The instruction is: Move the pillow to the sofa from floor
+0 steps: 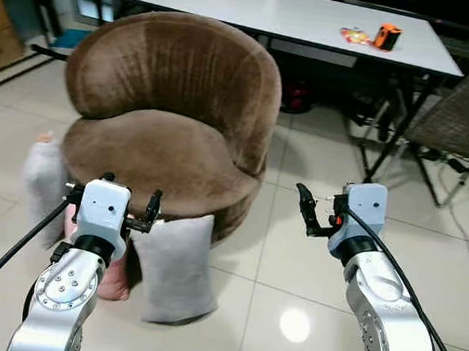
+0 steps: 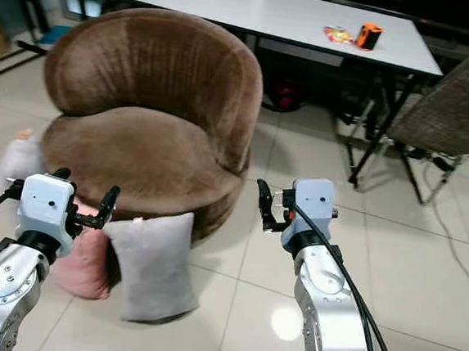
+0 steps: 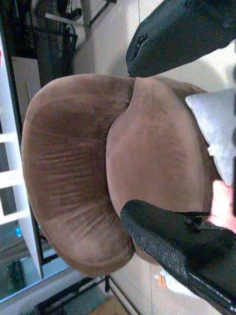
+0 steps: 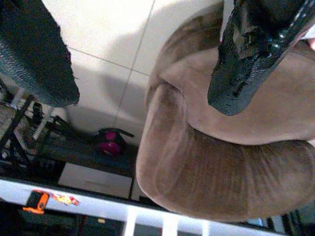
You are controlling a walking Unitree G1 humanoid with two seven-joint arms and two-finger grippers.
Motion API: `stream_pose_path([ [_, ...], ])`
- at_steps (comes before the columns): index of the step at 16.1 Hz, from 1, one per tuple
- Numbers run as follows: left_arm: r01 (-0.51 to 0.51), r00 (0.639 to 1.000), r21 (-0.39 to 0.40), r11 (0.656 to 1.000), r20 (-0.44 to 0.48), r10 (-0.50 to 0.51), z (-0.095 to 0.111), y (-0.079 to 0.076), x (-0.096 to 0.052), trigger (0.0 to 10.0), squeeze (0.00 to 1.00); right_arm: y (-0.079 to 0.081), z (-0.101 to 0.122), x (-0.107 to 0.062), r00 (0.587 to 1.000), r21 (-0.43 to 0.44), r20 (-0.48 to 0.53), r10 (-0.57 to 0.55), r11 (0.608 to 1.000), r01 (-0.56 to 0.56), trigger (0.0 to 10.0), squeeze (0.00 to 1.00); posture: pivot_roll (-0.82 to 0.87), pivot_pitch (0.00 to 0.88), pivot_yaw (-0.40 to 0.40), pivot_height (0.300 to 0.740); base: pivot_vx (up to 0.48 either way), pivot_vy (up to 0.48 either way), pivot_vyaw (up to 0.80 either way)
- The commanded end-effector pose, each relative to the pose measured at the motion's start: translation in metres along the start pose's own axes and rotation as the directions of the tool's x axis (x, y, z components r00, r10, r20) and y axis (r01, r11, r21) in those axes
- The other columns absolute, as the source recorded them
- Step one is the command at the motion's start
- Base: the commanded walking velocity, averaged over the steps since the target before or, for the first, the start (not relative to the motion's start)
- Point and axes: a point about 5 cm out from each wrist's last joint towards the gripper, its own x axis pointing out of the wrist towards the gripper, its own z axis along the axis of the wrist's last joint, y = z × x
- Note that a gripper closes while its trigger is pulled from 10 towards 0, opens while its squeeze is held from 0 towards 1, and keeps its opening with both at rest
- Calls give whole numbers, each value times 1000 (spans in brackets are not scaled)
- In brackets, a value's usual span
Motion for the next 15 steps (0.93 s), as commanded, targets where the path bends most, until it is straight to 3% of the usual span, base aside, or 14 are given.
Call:
stream_pose_path([
  [1, 3, 1000, -8, 1000, 11, -3, 2, 0, 1, 10000, 0, -3, -4, -2, 1000, 17, -30, 3, 1000, -2, 10000, 0, -39, 0, -42, 740, 379, 0, 0],
  [6, 7, 1000, -10, 1000, 15, -7, 3, 0, 0, 10000, 0, -2, -3, -1, 999, 10, -28, 23, 1000, -23, 10000, 0, -32, 0, -49, 740, 402, 0, 640],
  [8, 7, 1000, -9, 1000, 13, -7, 3, 0, -1, 10000, 0, -3, -4, 0, 999, -12, -36, 33, 999, -34, 10000, 0, -32, 0, -49, 740, 396, 0, 0],
  [12, 4, 1000, -7, 1000, 10, -4, 2, 0, -1, 10000, 0, -7, -6, 0, 999, -13, -45, 31, 999, -32, 10000, 0, -32, 0, -49, 740, 390, 0, 800],
  [15, 1, 1000, -9, 1000, 12, -1, 3, 1, -1, 10000, 0, -8, -7, -1, 999, 2, -45, 19, 1000, -18, 10000, 0, -31, 0, -51, 740, 387, 0, 0],
])
